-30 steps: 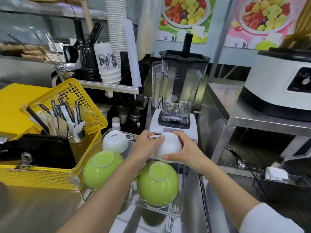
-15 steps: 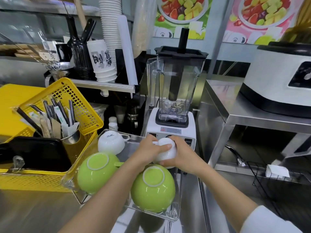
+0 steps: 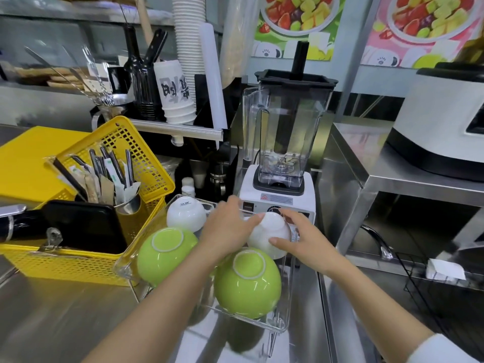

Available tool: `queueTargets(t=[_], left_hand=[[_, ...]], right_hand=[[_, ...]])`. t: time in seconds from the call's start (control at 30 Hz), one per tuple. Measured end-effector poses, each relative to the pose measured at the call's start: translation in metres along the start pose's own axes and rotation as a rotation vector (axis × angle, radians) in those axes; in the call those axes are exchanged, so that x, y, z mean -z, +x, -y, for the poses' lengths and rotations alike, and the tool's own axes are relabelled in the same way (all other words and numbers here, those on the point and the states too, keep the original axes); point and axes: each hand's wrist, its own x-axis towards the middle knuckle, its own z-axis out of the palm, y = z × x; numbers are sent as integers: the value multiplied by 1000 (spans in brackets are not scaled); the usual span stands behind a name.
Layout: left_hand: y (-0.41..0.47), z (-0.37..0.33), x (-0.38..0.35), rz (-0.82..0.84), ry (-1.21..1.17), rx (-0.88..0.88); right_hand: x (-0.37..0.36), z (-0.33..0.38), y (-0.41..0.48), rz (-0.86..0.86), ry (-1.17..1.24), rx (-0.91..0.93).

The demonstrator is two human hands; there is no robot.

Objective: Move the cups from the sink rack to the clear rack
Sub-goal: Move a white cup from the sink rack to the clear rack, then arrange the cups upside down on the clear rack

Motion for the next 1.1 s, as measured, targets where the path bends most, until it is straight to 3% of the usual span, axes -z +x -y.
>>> queueTargets(t=[0.13, 0.3, 0.47, 0.7, 0.97, 1.1], left_hand=[[17, 23, 43, -312, 400, -7], [35, 67, 66, -136, 609, 244], [41, 83, 67, -39, 573, 255], [48, 87, 70, 17, 509, 213], [58, 102, 73, 87, 312, 84], [60, 105, 73, 120, 287, 61]], right_hand=[[0, 5, -1, -94, 20, -17], [-3, 19, 2, -176, -96, 37], [-18, 38, 15, -142, -233, 94], [-43, 71, 55, 102, -551, 127], [-73, 83, 73, 406, -664, 89], [-78, 85, 75, 443, -670, 100]])
